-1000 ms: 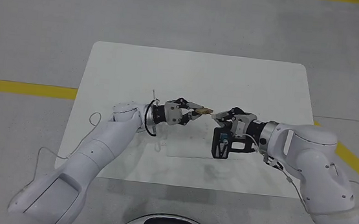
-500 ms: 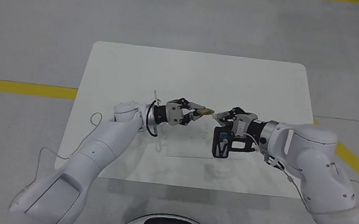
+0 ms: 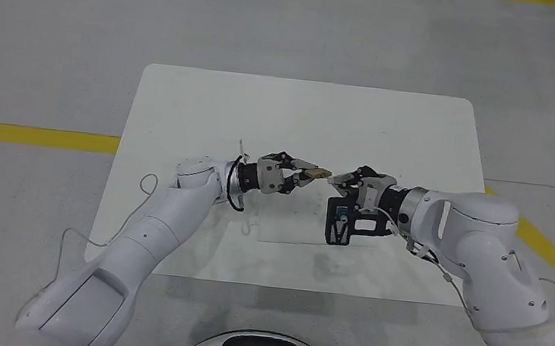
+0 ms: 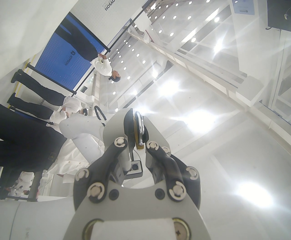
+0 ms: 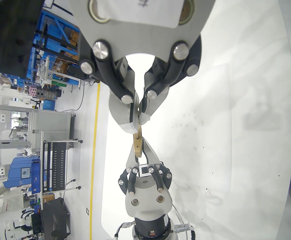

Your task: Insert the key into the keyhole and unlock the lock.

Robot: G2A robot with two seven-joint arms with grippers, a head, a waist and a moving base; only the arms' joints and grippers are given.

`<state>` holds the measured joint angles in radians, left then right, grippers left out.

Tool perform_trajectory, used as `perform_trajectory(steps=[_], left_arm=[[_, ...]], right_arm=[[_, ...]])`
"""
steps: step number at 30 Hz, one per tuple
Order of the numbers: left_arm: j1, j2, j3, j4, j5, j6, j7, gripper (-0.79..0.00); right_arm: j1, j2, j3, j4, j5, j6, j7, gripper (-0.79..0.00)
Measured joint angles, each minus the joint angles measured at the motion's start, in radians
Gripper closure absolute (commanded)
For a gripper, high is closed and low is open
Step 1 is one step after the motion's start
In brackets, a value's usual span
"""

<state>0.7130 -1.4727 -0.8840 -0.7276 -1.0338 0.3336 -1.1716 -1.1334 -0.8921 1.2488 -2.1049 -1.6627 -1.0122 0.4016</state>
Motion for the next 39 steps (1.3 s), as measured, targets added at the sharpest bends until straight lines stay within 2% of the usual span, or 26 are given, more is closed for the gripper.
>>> perform_trajectory(steps=[39], left_arm=[[0.023,0.0,-0.034,-0.028,0.056,-0.01,-0.009,0.0]], right_arm=[[0.053,-0.017,-0.093,-0.001,0.016,0.019,0.136,0.0]])
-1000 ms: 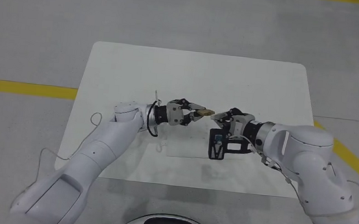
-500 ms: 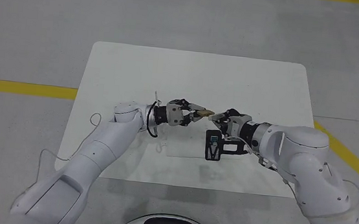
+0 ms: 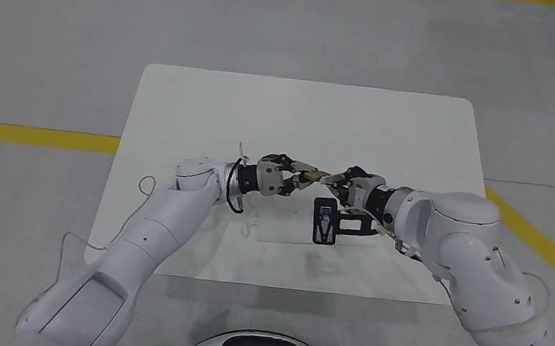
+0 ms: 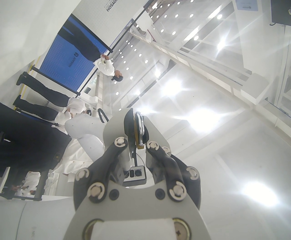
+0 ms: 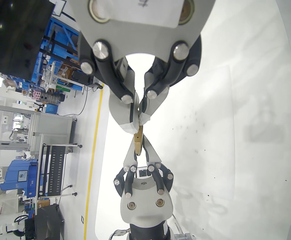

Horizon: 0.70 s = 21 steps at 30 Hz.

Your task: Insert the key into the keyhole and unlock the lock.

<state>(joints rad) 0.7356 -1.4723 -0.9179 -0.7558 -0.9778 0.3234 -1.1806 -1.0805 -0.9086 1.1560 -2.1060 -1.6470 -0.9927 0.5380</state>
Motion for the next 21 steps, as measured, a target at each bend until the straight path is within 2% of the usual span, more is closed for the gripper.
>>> perform_trajectory(steps=[3,5,7,9,10,17,21], left_arm=[[0.003,0.001,-0.004,-0.003,0.002,-0.001,-0.003,0.0],[0.005,0.002,-0.008,-0.006,0.004,-0.003,-0.005,0.0],[0.007,0.003,-0.011,-0.008,0.006,-0.004,-0.006,0.0],[0.01,0.004,-0.014,-0.01,0.006,-0.005,-0.006,0.0],[0.011,0.004,-0.016,-0.012,0.007,-0.005,-0.006,0.0],[0.024,0.009,-0.045,-0.011,-0.02,-0.024,-0.012,0.0],[0.025,0.009,-0.048,-0.01,-0.025,-0.024,-0.013,0.0]], right_arm=[[0.008,-0.003,-0.009,0.006,0.004,0.006,0.012,-0.006],[0.01,-0.004,-0.012,0.007,0.009,0.012,0.02,-0.203],[0.011,-0.005,-0.013,0.006,0.015,0.018,0.027,-0.557],[0.01,-0.006,-0.009,0.003,0.024,0.027,0.032,-0.736],[0.008,-0.006,-0.006,0.002,0.028,0.033,0.033,-0.785],[-0.031,-0.005,0.07,-0.017,0.115,0.142,0.004,-0.785],[-0.03,-0.005,0.068,-0.017,0.11,0.138,0.004,-0.785]])
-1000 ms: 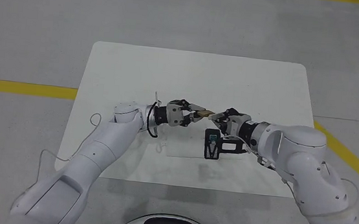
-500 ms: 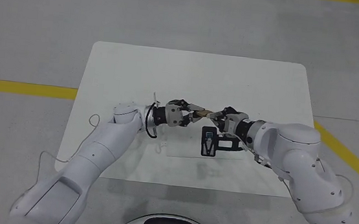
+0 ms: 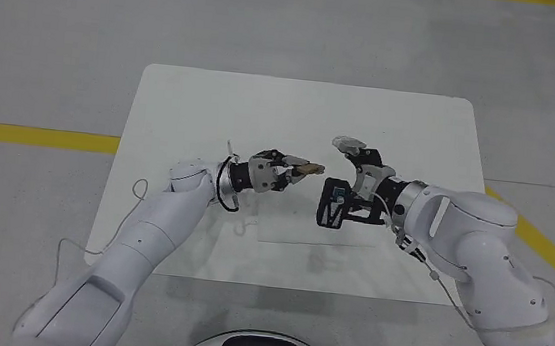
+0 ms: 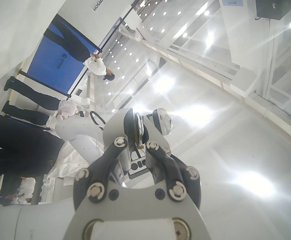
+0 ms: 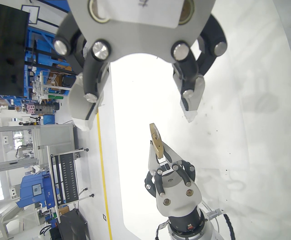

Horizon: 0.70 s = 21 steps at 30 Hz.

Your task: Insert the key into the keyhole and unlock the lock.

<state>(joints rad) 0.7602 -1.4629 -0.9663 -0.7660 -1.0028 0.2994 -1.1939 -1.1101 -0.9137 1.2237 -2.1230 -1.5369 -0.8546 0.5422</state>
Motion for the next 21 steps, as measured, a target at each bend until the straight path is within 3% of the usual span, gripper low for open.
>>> perform_trajectory(steps=[3,6,7,8,9,10,15,21], left_arm=[[0.003,0.001,-0.003,-0.004,0.004,-0.006,0.006,0.0],[0.027,0.006,-0.024,-0.05,0.029,-0.1,0.086,0.0],[0.035,0.009,-0.032,-0.069,0.044,-0.146,0.104,0.0],[0.048,0.012,-0.045,-0.093,0.054,-0.208,0.114,0.0],[0.058,0.015,-0.054,-0.11,0.063,-0.255,0.123,0.0],[0.067,0.018,-0.063,-0.125,0.079,-0.302,0.132,0.0],[0.11,0.032,-0.092,-0.191,0.193,-0.487,0.173,0.0],[0.133,0.037,-0.096,-0.238,0.236,-0.51,0.184,0.0]], right_arm=[[0.0,0.0,0.0,0.0,0.0,0.0,0.0,-0.785],[-0.01,-0.003,0.011,0.011,0.019,0.02,-0.019,-0.785],[-0.018,-0.004,0.022,0.025,0.042,0.049,-0.04,-0.702],[-0.031,-0.006,0.037,0.045,0.083,0.096,-0.069,-0.483],[-0.041,-0.007,0.048,0.059,0.121,0.127,-0.091,-0.363],[-0.05,-0.008,0.059,0.075,0.16,0.149,-0.108,-0.339],[-0.078,-0.009,0.06,0.11,0.215,0.172,-0.095,-0.305],[-0.065,-0.017,0.009,0.105,0.174,0.196,-0.091,-0.286]])
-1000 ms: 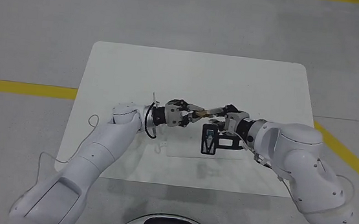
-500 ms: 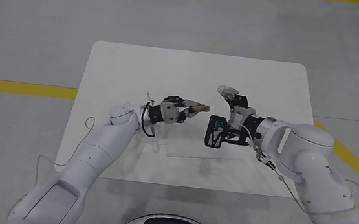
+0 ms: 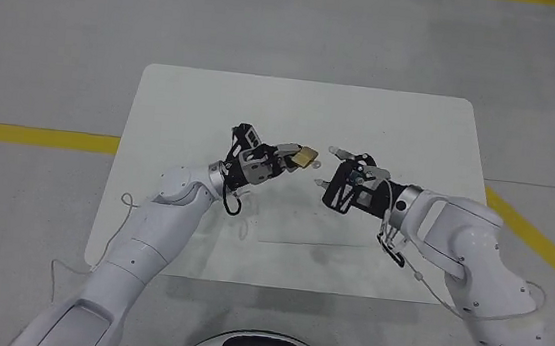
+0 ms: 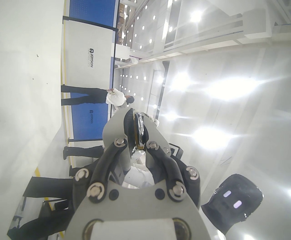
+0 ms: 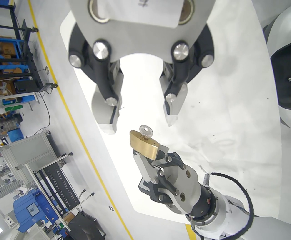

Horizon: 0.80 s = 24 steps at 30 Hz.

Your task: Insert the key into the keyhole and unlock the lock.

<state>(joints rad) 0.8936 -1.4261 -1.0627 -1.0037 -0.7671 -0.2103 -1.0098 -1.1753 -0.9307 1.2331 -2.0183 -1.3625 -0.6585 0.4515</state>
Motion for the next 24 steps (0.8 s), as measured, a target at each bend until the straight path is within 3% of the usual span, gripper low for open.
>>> perform_trajectory(steps=[9,24], left_arm=[[0.003,-0.001,0.001,-0.009,0.001,0.017,-0.003,0.0],[-0.007,-0.003,-0.008,-0.002,0.008,0.009,0.004,0.0]], right_arm=[[0.0,-0.007,-0.036,-0.018,-0.12,0.059,-0.019,-0.277],[0.0,-0.009,-0.048,-0.044,-0.226,0.014,-0.086,-0.243]])
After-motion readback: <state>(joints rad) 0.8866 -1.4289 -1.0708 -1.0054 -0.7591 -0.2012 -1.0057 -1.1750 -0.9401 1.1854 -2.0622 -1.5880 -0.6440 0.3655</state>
